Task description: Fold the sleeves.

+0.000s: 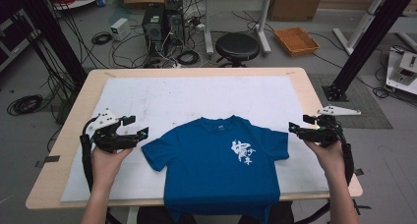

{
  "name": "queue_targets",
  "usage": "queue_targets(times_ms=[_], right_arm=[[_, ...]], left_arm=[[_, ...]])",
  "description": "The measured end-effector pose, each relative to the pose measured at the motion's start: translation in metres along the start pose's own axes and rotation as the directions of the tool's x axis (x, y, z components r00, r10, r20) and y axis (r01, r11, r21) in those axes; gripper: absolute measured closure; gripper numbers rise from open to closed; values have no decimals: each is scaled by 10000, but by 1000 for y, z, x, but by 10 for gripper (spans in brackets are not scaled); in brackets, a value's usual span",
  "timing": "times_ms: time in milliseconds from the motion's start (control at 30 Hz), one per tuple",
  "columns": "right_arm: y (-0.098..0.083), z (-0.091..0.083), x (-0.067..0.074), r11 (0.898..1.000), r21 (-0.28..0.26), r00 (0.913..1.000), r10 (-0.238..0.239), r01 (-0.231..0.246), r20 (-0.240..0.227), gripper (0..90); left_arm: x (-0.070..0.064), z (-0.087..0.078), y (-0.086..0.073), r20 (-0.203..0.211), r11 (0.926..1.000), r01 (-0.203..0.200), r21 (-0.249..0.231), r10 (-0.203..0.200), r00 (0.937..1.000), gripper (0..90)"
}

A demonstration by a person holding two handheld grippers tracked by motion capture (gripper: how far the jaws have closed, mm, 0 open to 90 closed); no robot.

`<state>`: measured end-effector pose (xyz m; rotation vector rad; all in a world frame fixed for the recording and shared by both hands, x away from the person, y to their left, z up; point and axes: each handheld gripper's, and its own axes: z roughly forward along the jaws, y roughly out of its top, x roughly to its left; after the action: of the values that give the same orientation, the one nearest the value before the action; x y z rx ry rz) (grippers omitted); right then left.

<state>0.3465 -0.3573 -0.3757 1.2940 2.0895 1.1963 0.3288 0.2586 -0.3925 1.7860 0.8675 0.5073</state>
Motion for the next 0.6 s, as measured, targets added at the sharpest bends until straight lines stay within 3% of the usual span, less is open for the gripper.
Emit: queue_targets(times_ms=[600], right_arm=[[5,8,3,10000,31,10000,-46,46,-86,281]], left_arm=[[2,-3,-9,65,9989,184,428,-187,9998,275]])
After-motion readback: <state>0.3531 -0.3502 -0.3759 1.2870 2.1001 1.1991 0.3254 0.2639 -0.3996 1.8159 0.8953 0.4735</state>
